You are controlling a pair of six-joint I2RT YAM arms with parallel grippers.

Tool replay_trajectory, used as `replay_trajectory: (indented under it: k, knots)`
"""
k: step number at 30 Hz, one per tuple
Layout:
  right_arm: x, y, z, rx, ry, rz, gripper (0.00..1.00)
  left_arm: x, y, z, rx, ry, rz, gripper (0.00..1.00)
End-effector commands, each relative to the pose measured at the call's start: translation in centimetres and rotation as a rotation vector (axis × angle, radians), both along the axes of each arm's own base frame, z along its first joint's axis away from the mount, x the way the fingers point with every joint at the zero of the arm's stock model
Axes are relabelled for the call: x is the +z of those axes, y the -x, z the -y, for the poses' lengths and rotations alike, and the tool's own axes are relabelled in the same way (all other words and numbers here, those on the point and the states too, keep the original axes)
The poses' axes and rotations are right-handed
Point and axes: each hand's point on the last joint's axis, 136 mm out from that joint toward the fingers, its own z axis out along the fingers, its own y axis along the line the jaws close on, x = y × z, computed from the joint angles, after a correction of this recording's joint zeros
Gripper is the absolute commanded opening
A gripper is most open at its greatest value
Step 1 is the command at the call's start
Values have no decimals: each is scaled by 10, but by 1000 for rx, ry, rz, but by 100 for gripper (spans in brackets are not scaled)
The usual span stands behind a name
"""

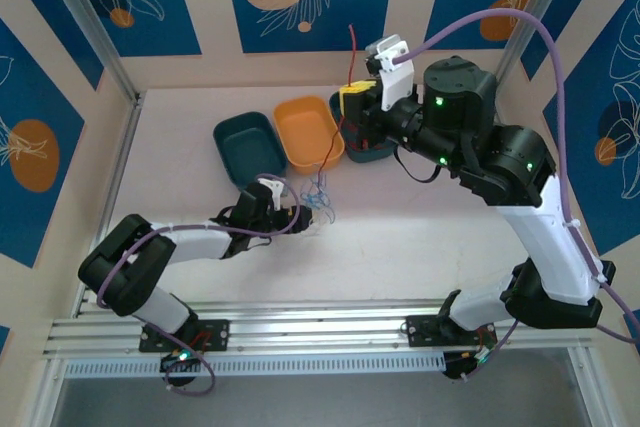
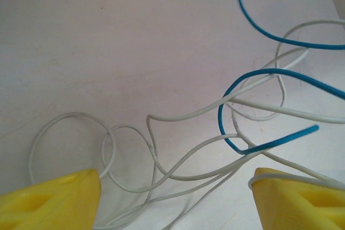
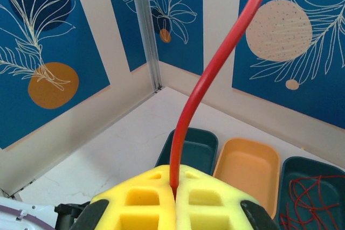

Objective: Untangle the cables

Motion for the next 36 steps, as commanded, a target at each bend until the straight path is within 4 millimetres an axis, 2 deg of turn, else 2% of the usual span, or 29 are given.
replay_trajectory:
  k: [1, 4, 12, 16, 20, 23, 29, 36]
  knots:
    - [3, 6, 3, 13, 24, 15, 1, 3, 3, 2, -11, 19, 21, 75]
    - [-3, 1, 8, -25, 47, 8, 1, 15, 5, 7, -49, 41, 60, 78]
    - [-19, -7, 9, -74, 83, -21, 1, 60, 11, 9, -123, 79, 210, 96]
    - [-18, -7, 10, -73, 79, -19, 1, 87, 17, 10, -167, 93, 303, 97]
    - [-20, -7, 7, -64, 72, -25, 1, 117, 23, 21, -245, 132, 379, 97]
    - [-23, -7, 5, -54, 71, -33, 1, 129, 17, 29, -249, 138, 384, 97]
    - [-22, -4, 6, -45, 56, -39, 1, 131, -1, 44, -196, 153, 316, 90]
    - [-21, 0, 7, -31, 42, -35, 1, 111, 5, 68, -244, 190, 229, 86]
